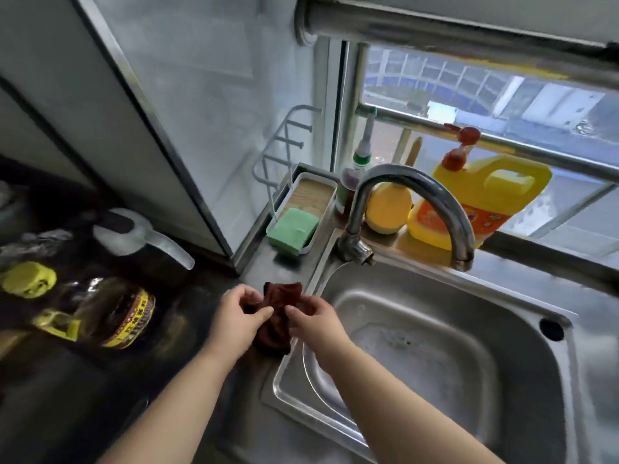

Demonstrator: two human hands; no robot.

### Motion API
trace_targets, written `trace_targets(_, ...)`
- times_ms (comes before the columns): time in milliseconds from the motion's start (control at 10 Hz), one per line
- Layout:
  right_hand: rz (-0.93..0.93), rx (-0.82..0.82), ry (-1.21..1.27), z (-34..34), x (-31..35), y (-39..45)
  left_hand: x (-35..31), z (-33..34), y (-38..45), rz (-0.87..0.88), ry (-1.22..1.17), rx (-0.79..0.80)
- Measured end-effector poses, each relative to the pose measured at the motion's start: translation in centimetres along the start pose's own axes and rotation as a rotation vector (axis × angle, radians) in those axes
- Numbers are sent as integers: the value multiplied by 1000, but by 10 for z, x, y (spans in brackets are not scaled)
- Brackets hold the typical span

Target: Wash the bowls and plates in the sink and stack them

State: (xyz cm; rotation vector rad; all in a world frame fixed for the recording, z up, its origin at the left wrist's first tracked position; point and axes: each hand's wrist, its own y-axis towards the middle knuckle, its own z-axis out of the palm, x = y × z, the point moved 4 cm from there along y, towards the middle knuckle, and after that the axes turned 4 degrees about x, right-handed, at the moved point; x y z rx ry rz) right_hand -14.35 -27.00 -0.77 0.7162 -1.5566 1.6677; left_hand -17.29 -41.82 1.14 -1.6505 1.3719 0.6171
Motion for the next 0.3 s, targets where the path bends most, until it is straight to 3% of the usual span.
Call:
trace_targets(100, 16, 8, -45, 13, 1, 11, 7, -7, 19, 57, 95, -4)
trace_targets(200, 69, -65, -259, 7, 1, 7, 17, -4, 24, 60, 234, 103)
trace_targets(300, 35, -119, -327, -7, 3, -5, 20, -9, 21, 122, 319, 27)
